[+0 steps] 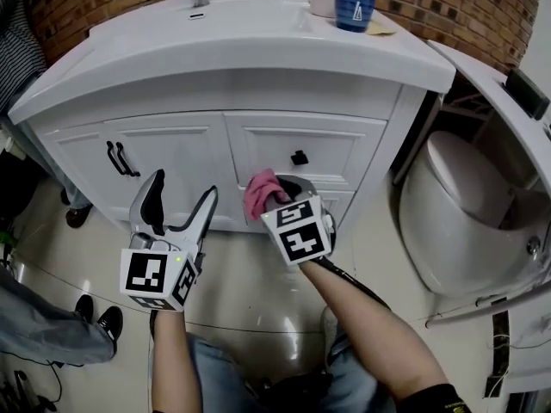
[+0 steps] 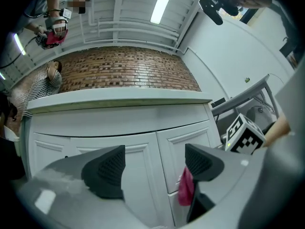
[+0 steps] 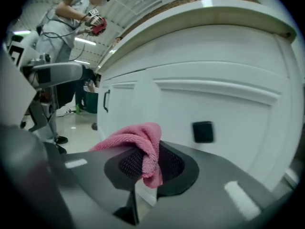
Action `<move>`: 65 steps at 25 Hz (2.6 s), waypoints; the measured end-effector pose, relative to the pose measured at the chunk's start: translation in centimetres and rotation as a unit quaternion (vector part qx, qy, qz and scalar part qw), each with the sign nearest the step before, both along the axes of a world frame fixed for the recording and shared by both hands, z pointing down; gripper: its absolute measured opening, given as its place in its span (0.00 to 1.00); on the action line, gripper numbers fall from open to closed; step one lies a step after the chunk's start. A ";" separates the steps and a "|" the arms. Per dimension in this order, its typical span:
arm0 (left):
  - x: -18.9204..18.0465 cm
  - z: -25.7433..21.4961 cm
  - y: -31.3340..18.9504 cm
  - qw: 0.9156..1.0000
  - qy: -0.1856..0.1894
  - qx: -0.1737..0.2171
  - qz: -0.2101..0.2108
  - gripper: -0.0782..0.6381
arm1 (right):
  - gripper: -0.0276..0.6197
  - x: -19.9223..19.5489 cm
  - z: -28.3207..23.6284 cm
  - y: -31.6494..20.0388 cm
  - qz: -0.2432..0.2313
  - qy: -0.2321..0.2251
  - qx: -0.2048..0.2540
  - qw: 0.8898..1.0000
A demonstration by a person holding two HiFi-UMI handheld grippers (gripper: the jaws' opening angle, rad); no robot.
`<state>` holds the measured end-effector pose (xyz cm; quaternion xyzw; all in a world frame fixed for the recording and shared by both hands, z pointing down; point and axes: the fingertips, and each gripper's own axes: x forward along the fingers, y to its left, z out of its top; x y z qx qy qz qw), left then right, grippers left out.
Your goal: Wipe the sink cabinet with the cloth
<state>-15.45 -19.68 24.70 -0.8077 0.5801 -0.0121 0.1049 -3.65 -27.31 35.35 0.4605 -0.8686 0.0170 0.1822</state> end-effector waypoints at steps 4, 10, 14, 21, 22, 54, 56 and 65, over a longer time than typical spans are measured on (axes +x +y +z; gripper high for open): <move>-1.5 0.1 0.6 1.000 -0.002 -0.001 -0.015 0.66 | 0.13 -6.9 0.8 -0.9 -0.036 -0.044 -0.017 0.998; -3.9 0.5 0.5 0.999 -0.006 -0.008 -0.031 0.66 | 0.13 -4.8 2.0 -2.7 0.026 -0.072 -0.041 0.996; -3.1 0.3 -0.3 1.000 0.000 -0.003 -0.017 0.66 | 0.13 2.4 2.4 -2.8 0.087 -0.072 -0.061 0.992; 1.3 0.3 -1.4 1.000 -0.002 -0.003 0.024 0.66 | 0.13 19.4 2.2 -1.9 0.236 -0.083 -0.060 0.966; 1.8 0.2 -1.5 1.000 -0.001 -0.001 0.028 0.66 | 0.13 21.0 2.1 -1.8 0.254 -0.093 -0.063 0.961; -1.1 1.2 -2.4 1.000 -0.005 -0.017 0.001 0.66 | 0.13 5.0 5.5 -2.7 0.074 -0.012 -0.091 0.993; 0.2 1.3 -2.7 1.000 -0.007 -0.017 0.012 0.66 | 0.13 9.2 5.9 -2.7 0.107 -0.007 -0.095 0.990; 3.2 1.2 -3.0 0.999 -0.004 -0.009 0.032 0.66 | 0.13 21.6 6.5 -2.1 0.295 -0.078 -0.131 0.943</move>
